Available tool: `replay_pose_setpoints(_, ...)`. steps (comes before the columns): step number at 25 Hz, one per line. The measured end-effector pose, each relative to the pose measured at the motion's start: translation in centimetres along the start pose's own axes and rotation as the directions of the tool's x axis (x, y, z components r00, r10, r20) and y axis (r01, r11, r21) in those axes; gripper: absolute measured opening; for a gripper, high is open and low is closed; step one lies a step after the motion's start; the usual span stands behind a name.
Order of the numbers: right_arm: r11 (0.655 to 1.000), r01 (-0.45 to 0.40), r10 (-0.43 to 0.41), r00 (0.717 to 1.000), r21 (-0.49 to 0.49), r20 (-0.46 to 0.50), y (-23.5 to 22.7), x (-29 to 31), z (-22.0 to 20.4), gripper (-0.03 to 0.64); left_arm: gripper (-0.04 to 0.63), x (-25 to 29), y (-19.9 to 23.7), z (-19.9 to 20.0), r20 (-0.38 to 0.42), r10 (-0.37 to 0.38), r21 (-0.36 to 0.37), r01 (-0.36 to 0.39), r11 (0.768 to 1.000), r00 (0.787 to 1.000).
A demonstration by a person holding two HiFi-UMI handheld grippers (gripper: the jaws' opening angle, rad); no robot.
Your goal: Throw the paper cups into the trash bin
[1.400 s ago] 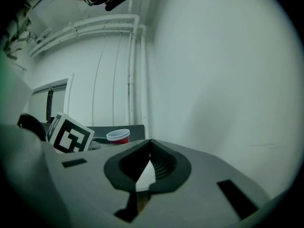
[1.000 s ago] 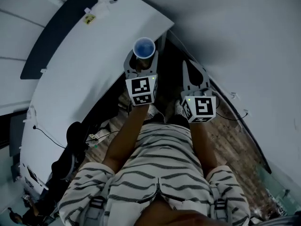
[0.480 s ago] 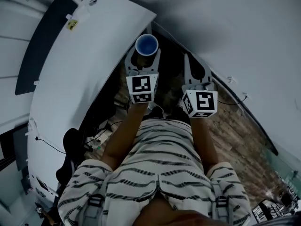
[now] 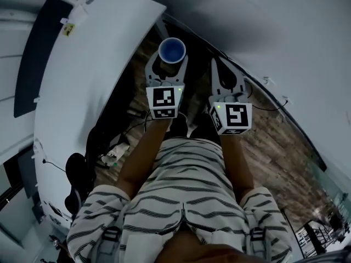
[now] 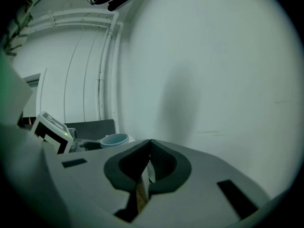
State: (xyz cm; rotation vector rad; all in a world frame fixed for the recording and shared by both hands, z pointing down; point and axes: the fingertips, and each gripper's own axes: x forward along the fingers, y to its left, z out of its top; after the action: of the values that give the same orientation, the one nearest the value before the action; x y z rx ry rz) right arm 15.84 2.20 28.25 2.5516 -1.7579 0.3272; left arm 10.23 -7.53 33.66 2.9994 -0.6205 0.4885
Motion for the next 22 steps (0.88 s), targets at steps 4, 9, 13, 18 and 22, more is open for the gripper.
replay_pose_setpoints(4,1.0,0.005,-0.004,1.0,0.02,-0.018,-1.7,0.1,-1.6,0.009,0.302,1.5,-1.5,-1.6,-0.038,-0.012,0.0,0.012,1.0,0.999)
replay_pose_setpoints(9,0.999,0.01,-0.008,0.999,0.045,-0.05,-3.6,0.6,-4.4,0.009,0.302,3.9,-3.0,-4.2,-0.094,-0.025,0.002,0.025,1.0,0.995)
replay_pose_setpoints(13,0.997,0.026,-0.021,0.997,0.078,-0.068,-5.0,0.9,-6.7,0.009,0.302,5.3,-3.9,-6.7,-0.14,-0.035,-0.006,0.035,0.999,0.99)
replay_pose_setpoints(18,0.995,0.044,-0.035,0.994,0.086,-0.103,-6.9,1.5,-9.7,0.009,0.302,7.7,-5.4,-10.2,-0.191,-0.066,0.006,0.068,0.998,0.979)
replay_pose_setpoints(22,0.994,0.058,-0.045,0.99,0.097,-0.135,-8.1,1.7,-12.4,0.009,0.302,9.3,-6.1,-13.2,-0.23,-0.082,-0.007,0.083,0.997,0.97)
